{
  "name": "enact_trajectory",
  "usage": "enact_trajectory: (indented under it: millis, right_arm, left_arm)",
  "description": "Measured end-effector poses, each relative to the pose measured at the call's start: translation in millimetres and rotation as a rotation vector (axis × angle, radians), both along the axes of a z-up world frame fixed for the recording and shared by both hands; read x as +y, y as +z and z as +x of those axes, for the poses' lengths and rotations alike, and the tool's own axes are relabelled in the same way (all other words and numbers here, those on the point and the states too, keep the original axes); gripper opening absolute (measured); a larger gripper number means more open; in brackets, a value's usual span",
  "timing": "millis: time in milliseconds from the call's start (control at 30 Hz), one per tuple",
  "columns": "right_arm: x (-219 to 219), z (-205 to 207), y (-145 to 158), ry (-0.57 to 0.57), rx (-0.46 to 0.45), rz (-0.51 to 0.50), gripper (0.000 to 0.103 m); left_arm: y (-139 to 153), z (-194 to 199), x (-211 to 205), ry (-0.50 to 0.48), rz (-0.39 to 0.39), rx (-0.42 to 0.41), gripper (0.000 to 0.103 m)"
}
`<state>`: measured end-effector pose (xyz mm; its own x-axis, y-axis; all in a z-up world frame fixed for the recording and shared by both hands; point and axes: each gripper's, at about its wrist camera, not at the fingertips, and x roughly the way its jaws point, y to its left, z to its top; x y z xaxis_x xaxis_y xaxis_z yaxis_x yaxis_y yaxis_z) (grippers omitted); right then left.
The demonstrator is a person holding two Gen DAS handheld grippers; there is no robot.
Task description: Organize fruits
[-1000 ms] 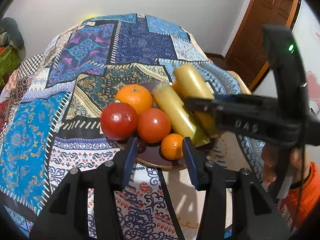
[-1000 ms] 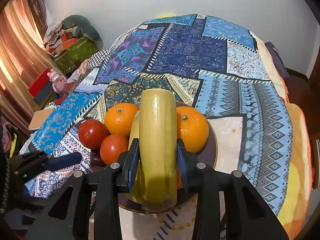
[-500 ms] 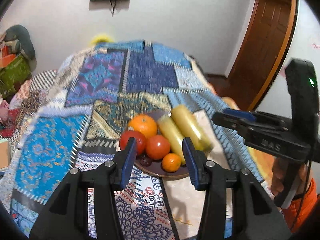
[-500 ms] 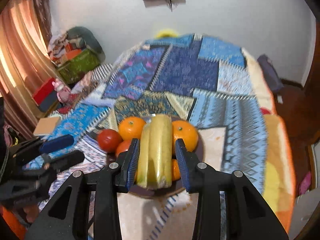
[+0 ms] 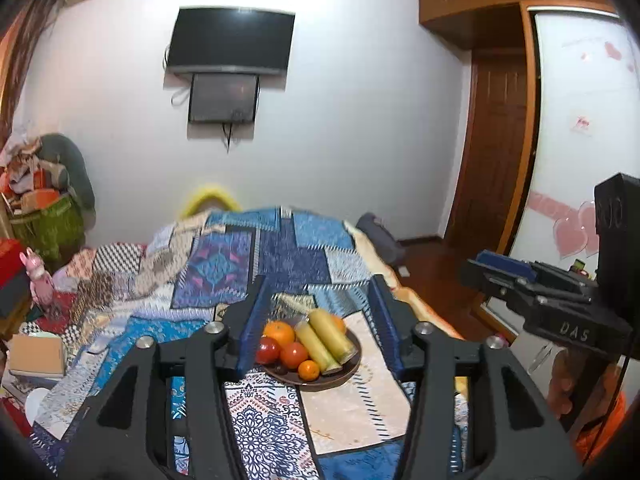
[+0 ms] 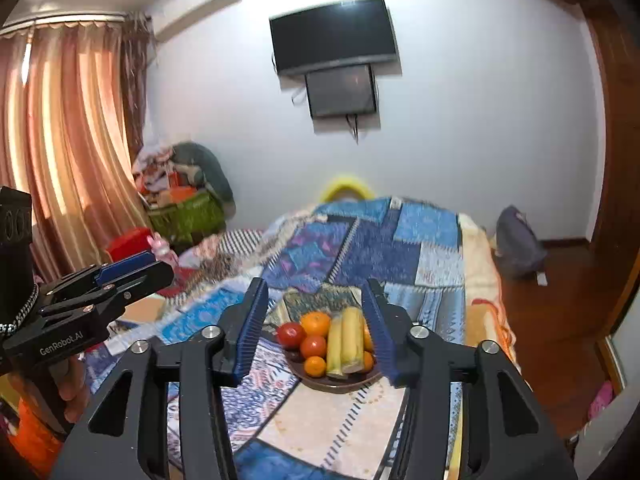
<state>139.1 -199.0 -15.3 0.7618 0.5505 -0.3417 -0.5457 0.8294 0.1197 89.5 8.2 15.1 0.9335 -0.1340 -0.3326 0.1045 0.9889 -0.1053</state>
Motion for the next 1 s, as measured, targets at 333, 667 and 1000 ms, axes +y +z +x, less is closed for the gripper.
enact_trajectory:
  millis: [333,667,1000]
  right_arm:
    - [-2.1,-42.2,6.5,-0.085,-0.106,0.019,0.099]
    - [-4.6,-58.8,5.1,-0.143,-0.150,-0.017,0.103]
    - [-10.0,-66.7,6.9,-0.152,-0.169,0.000,0.103]
  left_arm:
    - [14.3,-50.7,-5.6,0.041,0.020,-0.091,0.082]
    - [9.0,-60.3,-10.1,0.062,0.043,-0.109,0.099]
    - [7.6,-62.6,-13.5,0.065,0.054,-0.116,0.101]
